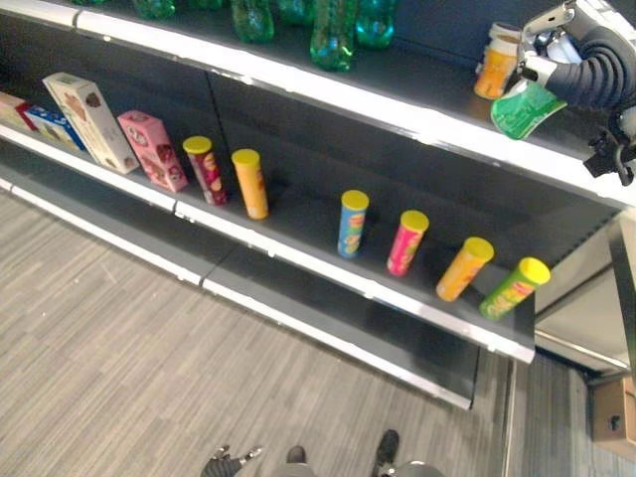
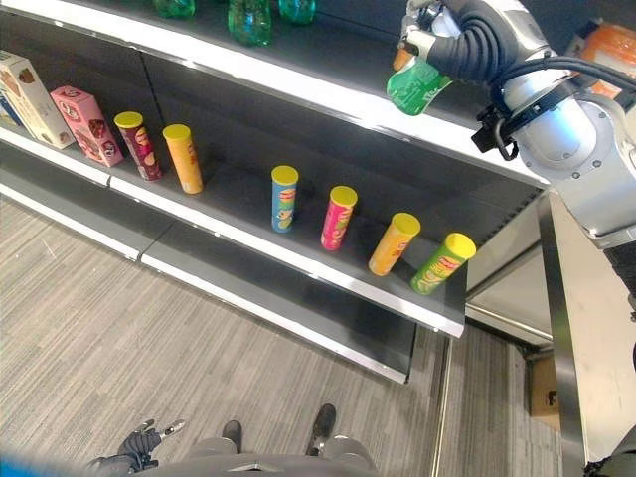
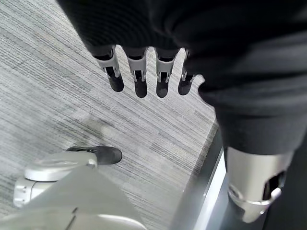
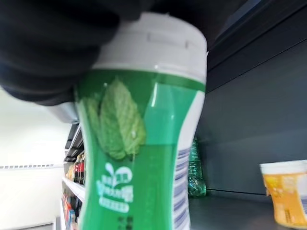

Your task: Put the goods on the table back onto the shelves and tidy them up.

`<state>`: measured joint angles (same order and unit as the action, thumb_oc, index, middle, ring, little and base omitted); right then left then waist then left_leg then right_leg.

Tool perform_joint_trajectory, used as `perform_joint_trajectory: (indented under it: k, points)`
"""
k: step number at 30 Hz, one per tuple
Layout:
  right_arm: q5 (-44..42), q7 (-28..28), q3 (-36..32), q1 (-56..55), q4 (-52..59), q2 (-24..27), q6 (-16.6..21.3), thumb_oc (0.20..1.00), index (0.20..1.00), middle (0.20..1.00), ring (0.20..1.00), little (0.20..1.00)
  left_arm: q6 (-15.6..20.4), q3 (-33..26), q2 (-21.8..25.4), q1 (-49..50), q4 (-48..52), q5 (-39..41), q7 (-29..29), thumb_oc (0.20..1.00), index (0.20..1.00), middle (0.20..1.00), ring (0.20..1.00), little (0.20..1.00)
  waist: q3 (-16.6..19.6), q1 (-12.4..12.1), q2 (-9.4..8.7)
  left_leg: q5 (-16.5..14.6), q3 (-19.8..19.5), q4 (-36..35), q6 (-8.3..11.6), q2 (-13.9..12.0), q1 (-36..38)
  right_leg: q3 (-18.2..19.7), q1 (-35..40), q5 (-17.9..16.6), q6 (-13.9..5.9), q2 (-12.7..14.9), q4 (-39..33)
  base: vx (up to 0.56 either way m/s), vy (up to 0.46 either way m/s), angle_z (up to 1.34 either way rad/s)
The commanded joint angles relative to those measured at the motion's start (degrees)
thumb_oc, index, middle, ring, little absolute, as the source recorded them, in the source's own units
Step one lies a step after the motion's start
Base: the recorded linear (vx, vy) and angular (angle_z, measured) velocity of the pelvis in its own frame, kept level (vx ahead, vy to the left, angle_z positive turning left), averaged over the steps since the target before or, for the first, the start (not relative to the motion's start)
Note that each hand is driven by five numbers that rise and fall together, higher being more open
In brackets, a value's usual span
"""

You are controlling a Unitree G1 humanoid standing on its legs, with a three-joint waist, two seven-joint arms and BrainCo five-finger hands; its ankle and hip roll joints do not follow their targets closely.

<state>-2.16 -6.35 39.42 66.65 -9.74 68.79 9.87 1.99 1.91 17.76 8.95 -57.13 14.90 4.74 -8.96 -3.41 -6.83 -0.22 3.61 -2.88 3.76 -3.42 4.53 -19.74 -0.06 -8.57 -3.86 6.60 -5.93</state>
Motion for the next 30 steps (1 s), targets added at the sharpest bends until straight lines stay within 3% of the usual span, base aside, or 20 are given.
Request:
perform_joint_trajectory:
  k: [1, 2, 8, 13, 30]
  points:
    - [2.8, -1.9, 1.1, 6.4, -7.3, 0.4, -2.2, 0.2, 0.2, 0.2, 0.2, 0.2, 1.3, 1.6, 2.4, -2.3, -2.6, 1.5, 1.8, 1.0, 1.0, 1.0, 1.0, 1.0, 0.8, -2.4, 0.76, -1.8, -2.9, -1.1, 3.8, -2.7, -0.3, 0.1, 5.4, 9.5, -5.86, 2.0, 1.8, 0.04, -0.003, 0.15]
    - [5.5, -2.4, 4.7, 10.0, -12.8, -1.9, -3.1, 0.2, 0.2, 0.2, 0.2, 0.2, 1.6, 1.9, 2.4, -2.3, -3.4, 2.0, 2.4, 1.0, 1.0, 1.0, 1.0, 1.0, 1.0, -3.0, 0.87, -1.8, -3.5, -1.2, 3.82, -2.5, -0.4, -0.4, 5.5, 9.3, -6.0, 2.2, 1.8, 0.05, -0.003, 0.13]
    - [10.4, -2.9, 7.4, 12.2, -20.6, -5.3, -5.3, 0.2, 0.2, 0.2, 0.2, 0.2, 1.9, 2.3, 1.6, -2.2, -4.3, 3.5, 3.4, 1.0, 1.0, 1.0, 1.0, 1.0, 1.0, -4.1, 1.3, -1.7, -5.0, -1.0, 3.85, -2.3, -0.9, -1.2, 5.7, 9.2, -6.2, 2.5, 1.8, 0.06, -0.005, 0.1]
    - [9.8, -2.6, 6.8, 11.0, -22.3, -6.4, -5.4, 0.2, 0.2, 0.2, 0.2, 0.2, 2.0, 2.9, 1.4, -2.2, -4.4, 3.6, 3.4, 1.0, 1.0, 1.0, 1.0, 1.0, 1.0, -4.6, 1.39, -1.7, -6.0, -1.1, 3.93, -2.0, -1.2, -1.8, 5.8, 9.3, -6.27, 2.6, 1.8, 0.04, -0.007, 0.11]
    - [14.0, -0.8, 13.7, 15.2, -31.5, -8.7, -5.9, 0.2, 0.2, 0.2, 0.2, 0.2, 2.8, 3.5, 1.5, -2.2, -4.5, 4.6, 3.6, 1.0, 1.0, 1.0, 1.0, 1.0, 0.5, -6.2, 0.75, -1.2, -8.1, -1.9, 4.56, -1.9, -2.0, -3.2, 6.0, 9.6, -6.38, 2.3, 1.3, 0.02, -0.006, 0.07]
